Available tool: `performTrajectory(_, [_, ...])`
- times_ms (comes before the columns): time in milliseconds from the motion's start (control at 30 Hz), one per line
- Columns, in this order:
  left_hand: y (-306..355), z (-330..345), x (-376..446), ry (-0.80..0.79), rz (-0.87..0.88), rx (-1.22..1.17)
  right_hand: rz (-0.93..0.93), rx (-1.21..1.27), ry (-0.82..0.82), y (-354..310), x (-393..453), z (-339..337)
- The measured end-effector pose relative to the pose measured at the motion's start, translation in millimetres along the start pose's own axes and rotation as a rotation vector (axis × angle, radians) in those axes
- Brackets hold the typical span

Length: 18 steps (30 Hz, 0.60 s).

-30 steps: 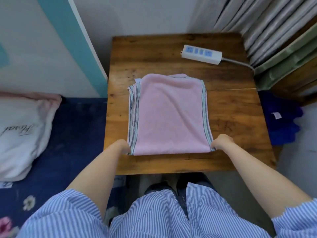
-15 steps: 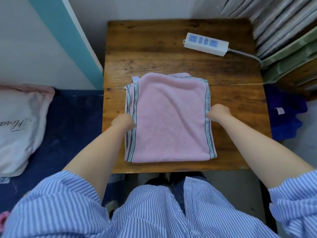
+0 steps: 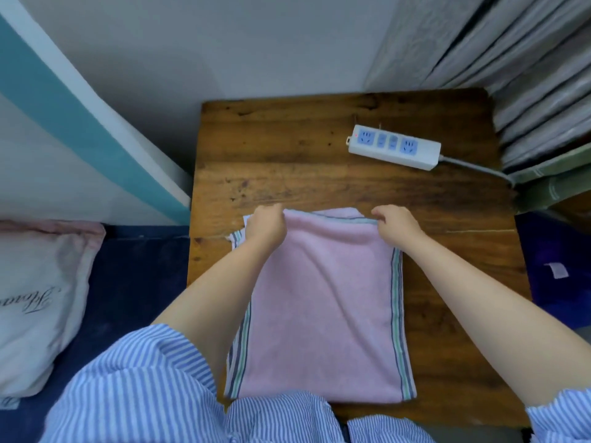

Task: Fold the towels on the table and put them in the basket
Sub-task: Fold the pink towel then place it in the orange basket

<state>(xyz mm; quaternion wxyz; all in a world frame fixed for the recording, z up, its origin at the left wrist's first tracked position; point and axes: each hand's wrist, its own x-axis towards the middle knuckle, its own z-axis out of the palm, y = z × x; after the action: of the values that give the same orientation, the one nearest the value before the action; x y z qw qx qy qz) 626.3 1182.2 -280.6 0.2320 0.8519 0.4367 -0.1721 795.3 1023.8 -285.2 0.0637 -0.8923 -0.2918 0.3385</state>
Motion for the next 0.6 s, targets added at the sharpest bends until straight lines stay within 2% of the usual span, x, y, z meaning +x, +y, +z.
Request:
performTrajectory(100, [5, 4, 18, -0.004, 0.103, -0.021, -0.019, -0.12, -0.11, 3, 9, 0])
performTrajectory(233, [15, 11, 29, -0.054, 0.113, 0.11, -0.053, -0.14, -0.156, 9, 13, 3])
performTrajectory(467, [10, 20, 20, -0.226, 0.214, 0.298, -0.162, -0.248, -0.297, 14, 5, -24])
performTrajectory(600, [-3, 24, 11, -0.231, 0.174, 0.299, -0.178, -0.328, -0.356, 20, -2, -36])
